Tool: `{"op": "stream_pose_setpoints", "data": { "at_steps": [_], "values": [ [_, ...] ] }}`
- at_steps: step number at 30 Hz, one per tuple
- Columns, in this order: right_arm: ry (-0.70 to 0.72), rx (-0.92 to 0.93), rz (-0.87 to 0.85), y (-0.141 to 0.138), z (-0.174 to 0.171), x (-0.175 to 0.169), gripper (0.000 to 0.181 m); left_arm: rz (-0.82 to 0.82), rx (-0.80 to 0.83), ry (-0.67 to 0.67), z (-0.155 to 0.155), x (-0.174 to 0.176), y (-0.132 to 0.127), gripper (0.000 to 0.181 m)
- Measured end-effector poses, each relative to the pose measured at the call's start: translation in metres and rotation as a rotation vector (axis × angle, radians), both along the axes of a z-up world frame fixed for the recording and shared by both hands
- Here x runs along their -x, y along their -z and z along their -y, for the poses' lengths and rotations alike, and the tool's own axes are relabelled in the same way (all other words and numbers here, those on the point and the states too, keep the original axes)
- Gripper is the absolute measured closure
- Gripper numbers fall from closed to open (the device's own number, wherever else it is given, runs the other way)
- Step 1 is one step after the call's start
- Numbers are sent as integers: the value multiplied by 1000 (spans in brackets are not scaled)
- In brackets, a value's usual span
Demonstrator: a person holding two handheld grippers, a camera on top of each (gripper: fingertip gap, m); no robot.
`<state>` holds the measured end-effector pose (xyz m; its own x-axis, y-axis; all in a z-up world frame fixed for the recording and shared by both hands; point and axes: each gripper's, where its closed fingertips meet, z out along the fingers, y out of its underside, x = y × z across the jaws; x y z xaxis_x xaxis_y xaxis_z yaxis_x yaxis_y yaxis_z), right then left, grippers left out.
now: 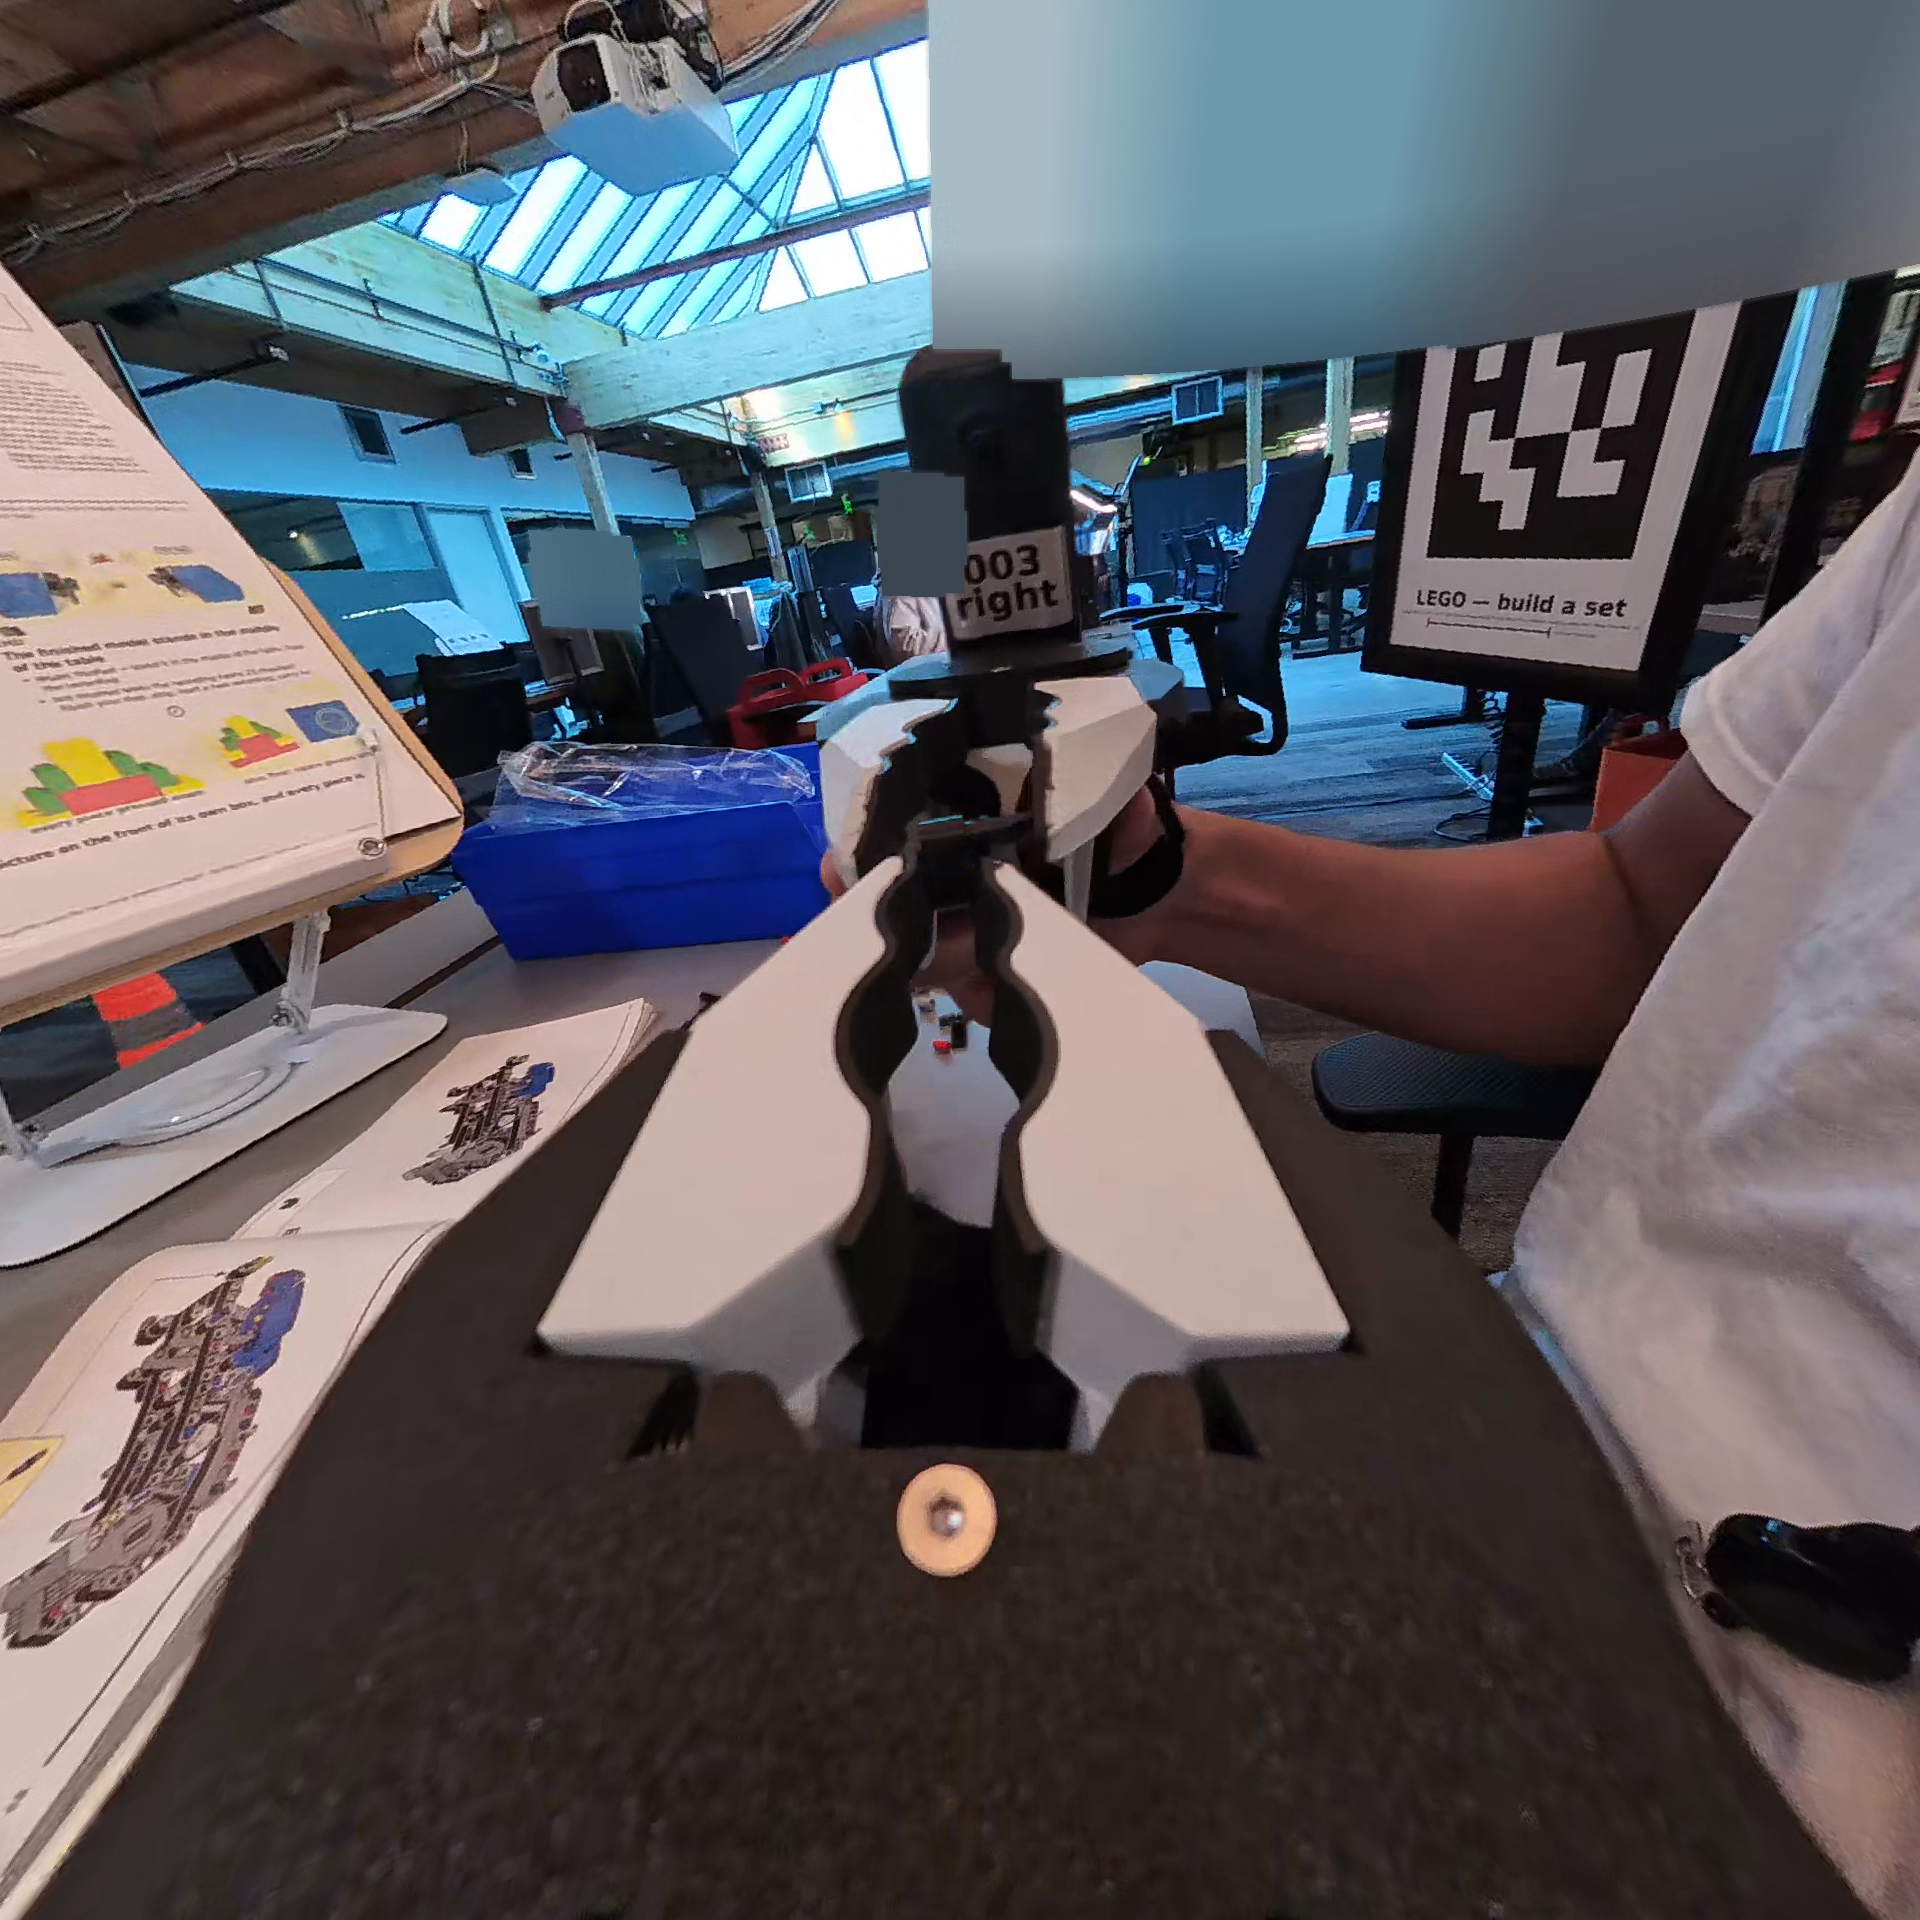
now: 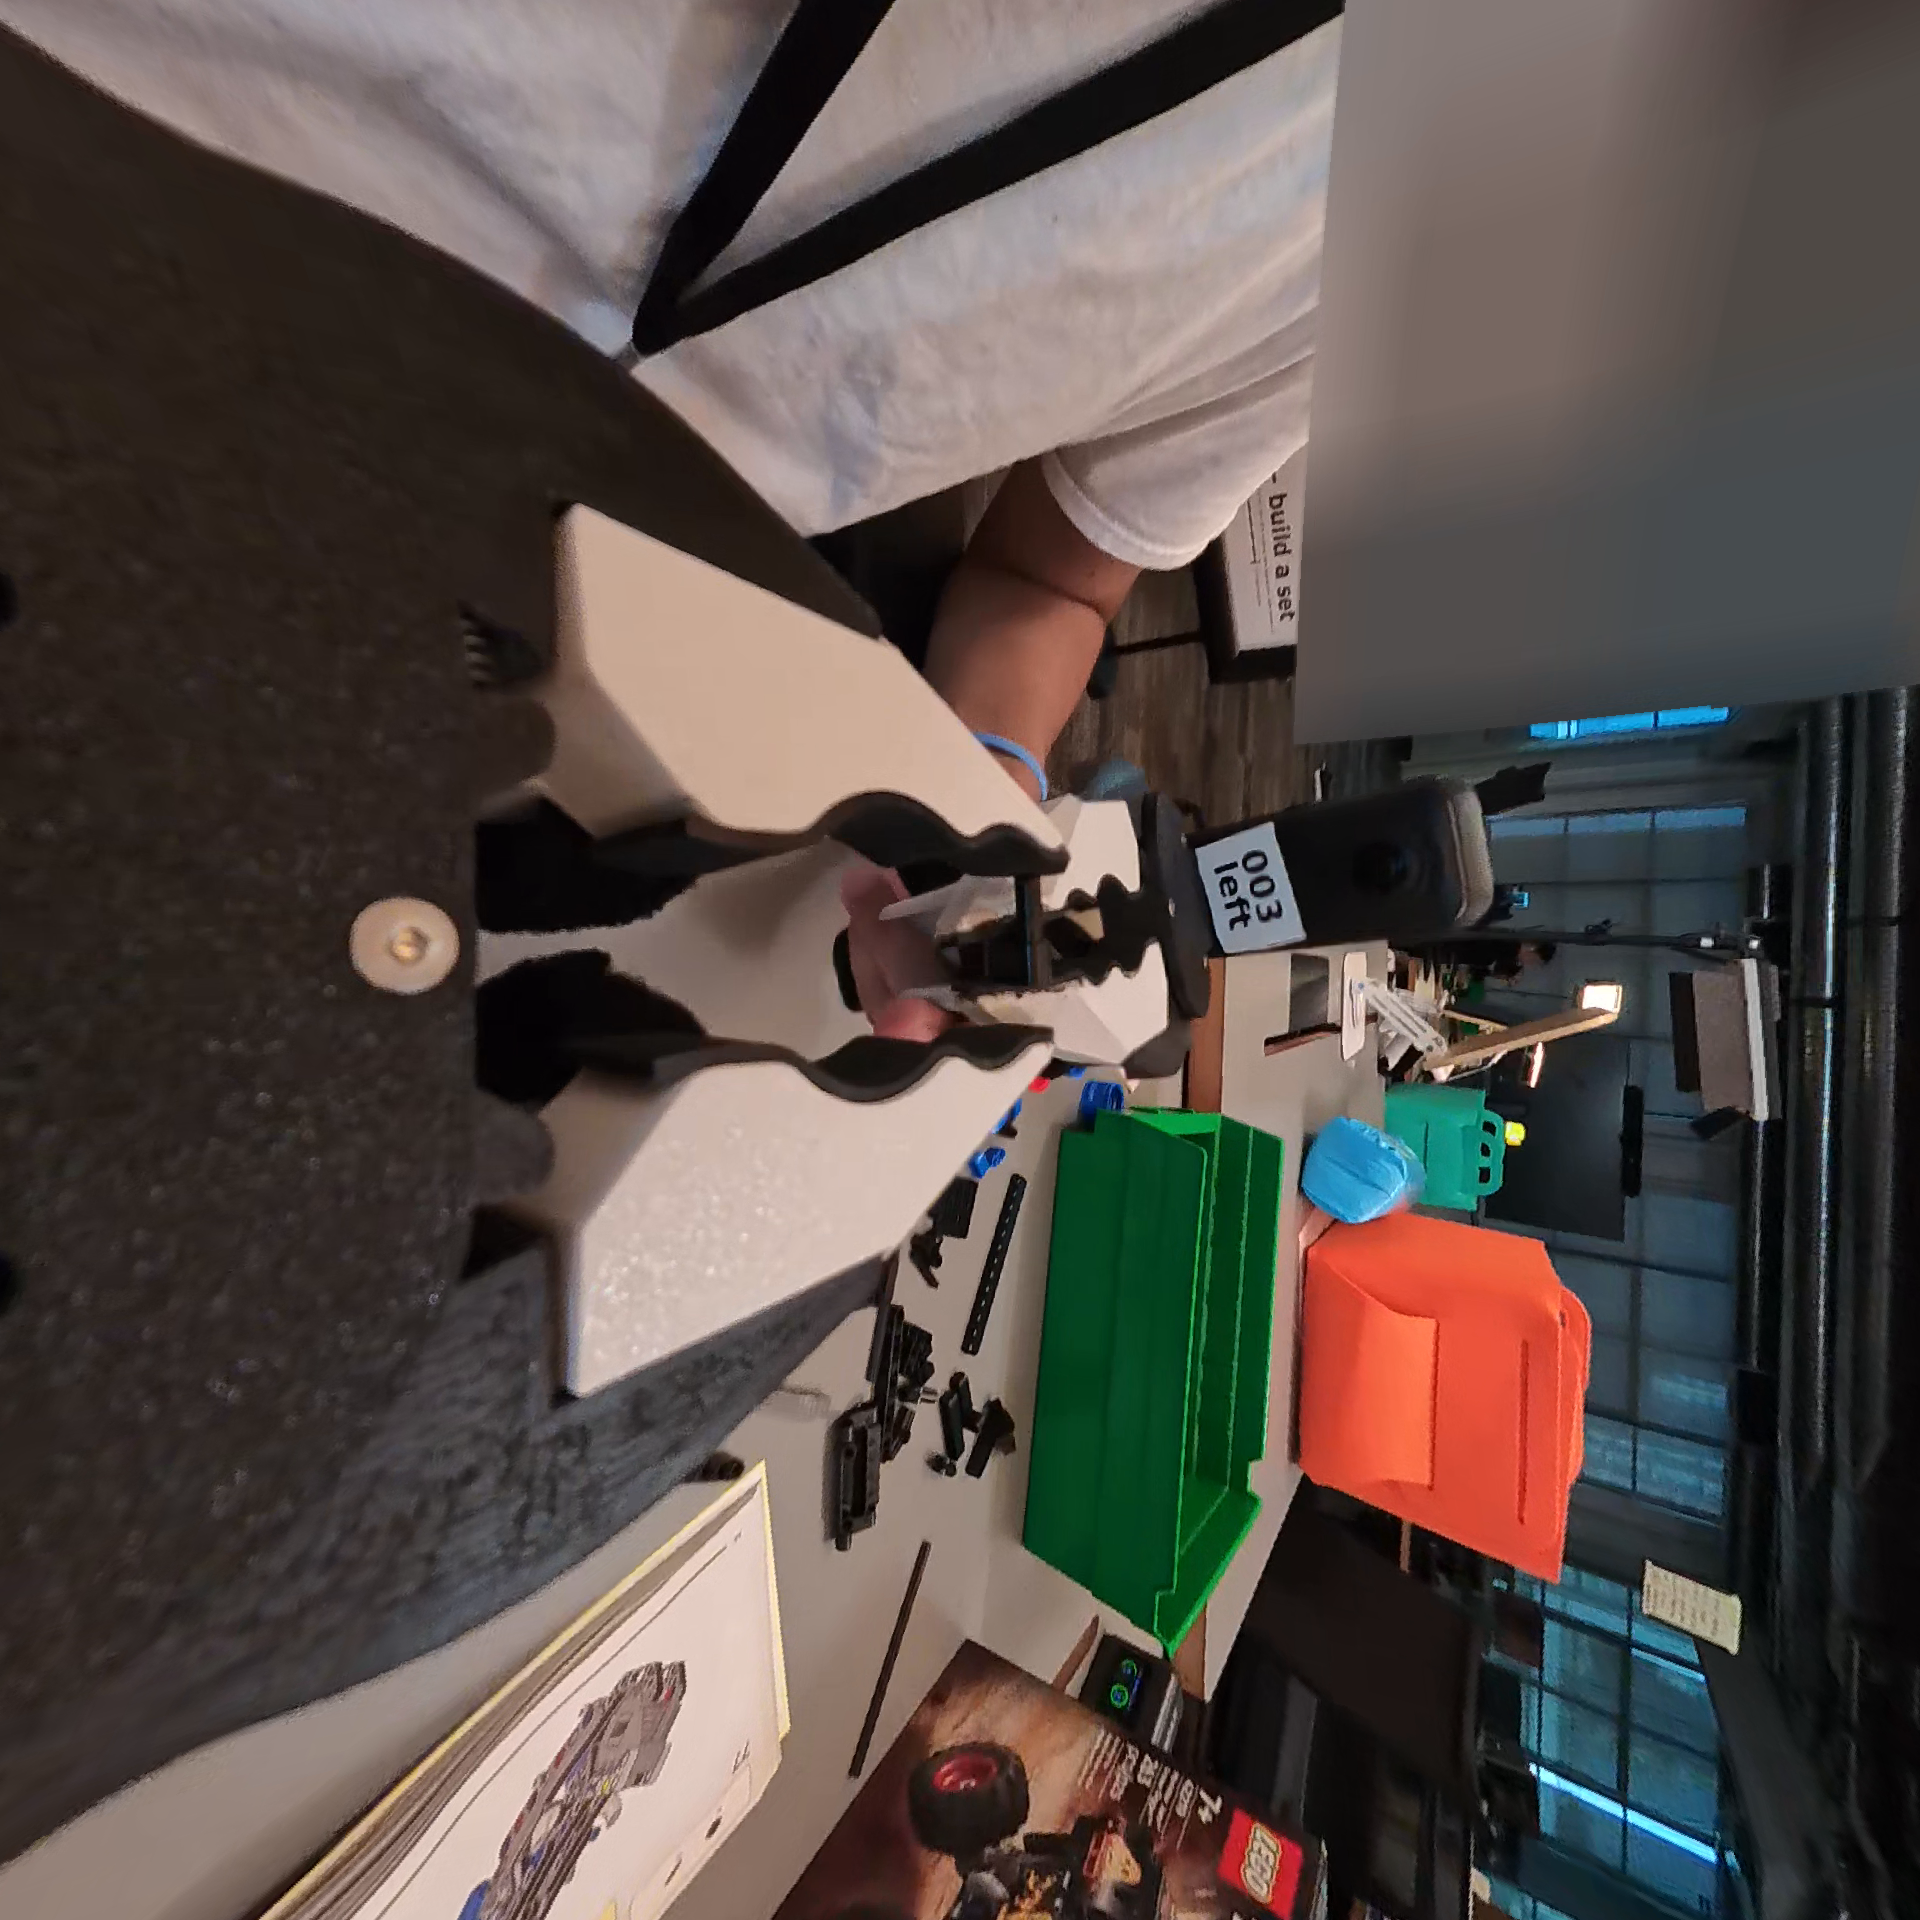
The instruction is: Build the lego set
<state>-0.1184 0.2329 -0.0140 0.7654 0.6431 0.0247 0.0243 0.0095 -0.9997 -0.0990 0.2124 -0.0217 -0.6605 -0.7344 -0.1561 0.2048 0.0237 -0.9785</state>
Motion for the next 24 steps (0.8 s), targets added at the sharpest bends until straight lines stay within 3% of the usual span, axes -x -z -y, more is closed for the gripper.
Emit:
{"op": "stream_pose_setpoints", "data": {
  "at_steps": [11,15,17,20,22,24],
  "values": [
    [-53,-29,-62,7,5,-1,158,54,-126,-77,6,-2,8,175],
    [18,11,-63,5,-2,-8,157,14,-86,-111,-2,-10,8,175],
    [75,-3,-80,-1,-5,-12,150,36,-130,-232,-13,-19,10,176],
    [246,-2,-90,-2,-15,-27,153,117,-231,-466,-37,-27,7,175],
    [349,32,-88,6,-23,-33,158,141,-296,-557,-45,-30,8,175],
    [364,35,-114,7,-26,-28,163,143,-304,-606,-49,-32,8,175]
  ]
}}
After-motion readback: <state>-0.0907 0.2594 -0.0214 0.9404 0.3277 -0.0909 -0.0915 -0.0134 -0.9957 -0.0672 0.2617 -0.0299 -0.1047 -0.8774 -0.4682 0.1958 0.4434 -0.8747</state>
